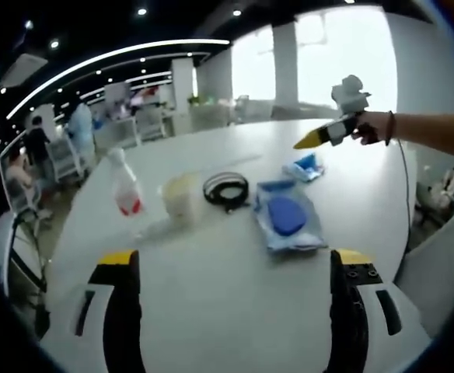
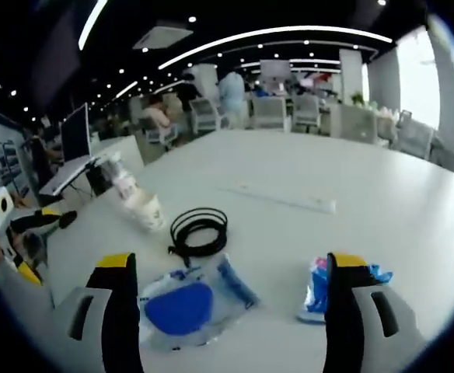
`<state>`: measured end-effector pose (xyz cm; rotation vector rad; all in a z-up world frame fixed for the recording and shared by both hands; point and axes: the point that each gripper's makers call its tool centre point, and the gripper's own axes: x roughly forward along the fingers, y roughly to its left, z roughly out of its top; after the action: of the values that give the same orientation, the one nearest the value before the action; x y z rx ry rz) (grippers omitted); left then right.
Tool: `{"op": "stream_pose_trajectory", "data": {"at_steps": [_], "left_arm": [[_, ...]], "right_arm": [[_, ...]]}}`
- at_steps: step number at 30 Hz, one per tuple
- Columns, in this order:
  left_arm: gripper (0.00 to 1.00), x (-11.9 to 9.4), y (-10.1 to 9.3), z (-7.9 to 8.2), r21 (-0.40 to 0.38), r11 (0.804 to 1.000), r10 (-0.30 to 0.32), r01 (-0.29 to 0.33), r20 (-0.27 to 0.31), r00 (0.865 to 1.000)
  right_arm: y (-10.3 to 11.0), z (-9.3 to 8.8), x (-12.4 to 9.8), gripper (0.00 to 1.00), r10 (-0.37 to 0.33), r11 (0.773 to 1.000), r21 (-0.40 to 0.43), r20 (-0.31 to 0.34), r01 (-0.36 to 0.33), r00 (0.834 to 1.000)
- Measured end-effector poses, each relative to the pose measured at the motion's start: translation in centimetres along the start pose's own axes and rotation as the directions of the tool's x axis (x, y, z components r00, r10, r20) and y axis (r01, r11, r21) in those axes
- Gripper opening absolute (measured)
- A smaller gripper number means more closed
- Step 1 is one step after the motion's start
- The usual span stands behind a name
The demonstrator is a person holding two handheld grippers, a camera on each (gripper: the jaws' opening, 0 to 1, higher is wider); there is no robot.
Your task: Arrange the tabletop items into an orderly group along one side of the table until the central work area is clear of visible clutter.
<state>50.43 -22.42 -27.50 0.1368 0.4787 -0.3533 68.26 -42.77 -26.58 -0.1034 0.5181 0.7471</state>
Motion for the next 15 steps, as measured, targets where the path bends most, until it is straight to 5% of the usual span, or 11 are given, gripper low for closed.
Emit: {"op": "stream_pose_trajectory", "data": {"at_steps": [15], "left_arm": [[0.99,0.0,-0.5,0.1,0.016,1.0,-0.016,0.016,-0.003,1.0]], "right_arm": [[5.8,0.4,2.5,0.99,0.146,0.985,-0.088,-0.03,-0.148,0.989]]}}
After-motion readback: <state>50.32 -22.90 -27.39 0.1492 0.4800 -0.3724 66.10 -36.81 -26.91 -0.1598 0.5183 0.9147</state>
